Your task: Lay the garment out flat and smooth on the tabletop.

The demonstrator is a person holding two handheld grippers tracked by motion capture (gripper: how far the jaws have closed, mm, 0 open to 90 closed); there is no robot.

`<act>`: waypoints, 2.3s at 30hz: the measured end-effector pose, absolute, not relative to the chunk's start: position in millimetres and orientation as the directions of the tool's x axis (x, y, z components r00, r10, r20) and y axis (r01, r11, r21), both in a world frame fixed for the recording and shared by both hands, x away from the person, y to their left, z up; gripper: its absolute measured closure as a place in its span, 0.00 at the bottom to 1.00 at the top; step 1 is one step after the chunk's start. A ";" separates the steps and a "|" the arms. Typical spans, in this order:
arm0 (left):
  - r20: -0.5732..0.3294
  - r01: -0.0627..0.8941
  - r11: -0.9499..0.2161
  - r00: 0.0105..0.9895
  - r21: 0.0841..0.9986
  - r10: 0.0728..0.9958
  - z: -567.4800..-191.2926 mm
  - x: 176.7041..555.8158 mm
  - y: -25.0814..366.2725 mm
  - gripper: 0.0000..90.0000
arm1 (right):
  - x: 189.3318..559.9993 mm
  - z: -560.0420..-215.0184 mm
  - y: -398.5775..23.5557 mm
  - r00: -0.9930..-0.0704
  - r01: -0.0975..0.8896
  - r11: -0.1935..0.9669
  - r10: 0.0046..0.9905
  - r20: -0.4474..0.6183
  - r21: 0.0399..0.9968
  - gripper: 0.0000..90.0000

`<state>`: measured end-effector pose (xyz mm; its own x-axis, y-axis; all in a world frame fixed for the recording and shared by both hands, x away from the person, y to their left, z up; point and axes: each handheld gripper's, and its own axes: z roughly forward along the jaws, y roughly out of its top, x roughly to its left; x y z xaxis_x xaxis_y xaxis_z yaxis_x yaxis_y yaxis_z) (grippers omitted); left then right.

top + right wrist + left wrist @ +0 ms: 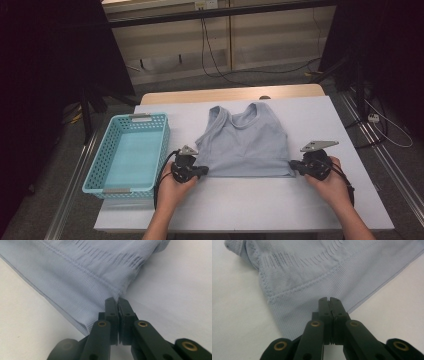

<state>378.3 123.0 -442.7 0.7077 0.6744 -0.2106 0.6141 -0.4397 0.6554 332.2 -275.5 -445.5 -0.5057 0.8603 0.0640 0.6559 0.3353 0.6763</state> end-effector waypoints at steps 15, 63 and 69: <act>-0.167 0.627 -0.353 0.618 0.695 0.768 -440.4 390.6 132.5 0.64 | 324.9 -442.4 -285.8 -0.499 0.652 0.307 0.862 0.087 0.694 0.98; -0.321 0.737 -0.257 0.544 0.625 0.775 -439.1 416.4 120.4 0.97 | 297.3 -438.0 -301.0 -0.490 0.627 0.322 0.871 0.038 0.710 0.97; -0.323 0.755 -0.246 0.518 0.607 0.792 -438.5 410.6 129.7 0.97 | 298.5 -438.1 -299.6 -0.498 0.629 0.292 0.863 0.085 0.721 0.97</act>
<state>410.6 129.7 -438.5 0.5179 0.7922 -0.3229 0.7554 -0.2463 0.6072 298.5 -299.6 -438.1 -0.4978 0.8631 0.0849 0.6285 0.2916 0.7211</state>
